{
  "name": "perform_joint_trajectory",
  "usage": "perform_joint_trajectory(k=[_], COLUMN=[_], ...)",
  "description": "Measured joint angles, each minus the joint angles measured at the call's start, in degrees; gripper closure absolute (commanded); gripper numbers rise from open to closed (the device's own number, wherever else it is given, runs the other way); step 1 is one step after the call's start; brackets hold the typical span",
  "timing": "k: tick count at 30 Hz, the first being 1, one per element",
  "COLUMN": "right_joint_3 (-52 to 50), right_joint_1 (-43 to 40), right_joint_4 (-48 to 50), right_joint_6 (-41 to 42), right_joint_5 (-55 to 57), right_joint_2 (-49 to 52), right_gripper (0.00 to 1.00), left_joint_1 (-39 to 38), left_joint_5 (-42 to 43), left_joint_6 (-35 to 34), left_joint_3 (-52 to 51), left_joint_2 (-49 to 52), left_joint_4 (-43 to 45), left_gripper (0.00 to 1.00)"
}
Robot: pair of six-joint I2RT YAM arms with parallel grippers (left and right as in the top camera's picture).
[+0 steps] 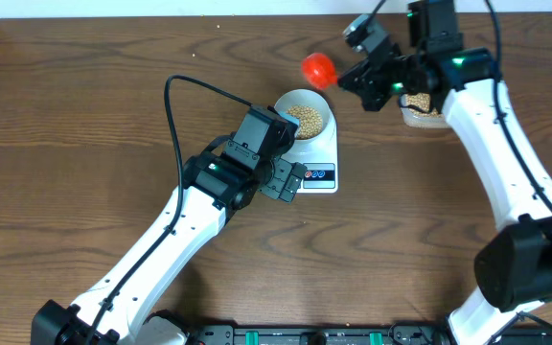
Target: Scoop item into bowl and weigh 50g on scale
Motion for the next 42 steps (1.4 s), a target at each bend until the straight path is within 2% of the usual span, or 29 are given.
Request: perform_joint_trajectory(k=[9,19,42], right_joint_3=[0.0,0.0,0.0], right_joint_1=[4.4,4.8,5.1], right_joint_4=[-0.8,-1.6,-4.3], right_joint_6=[0.2,-0.7,-2.4], right_joint_5=[5.8,9.7,10.1], right_joint_2=[3.4,7.4,9.9], right_gripper=[0.99,0.99,0.99], left_joint_1=[0.0,0.0,0.0], left_joint_5=[0.0,0.0,0.0], left_joint_6=[0.0,0.0,0.0], left_joint_3=[0.0,0.0,0.0], left_joint_2=[0.0,0.0,0.0], left_joint_4=[0.0,0.0,0.0], left_gripper=[0.02,0.02,0.02])
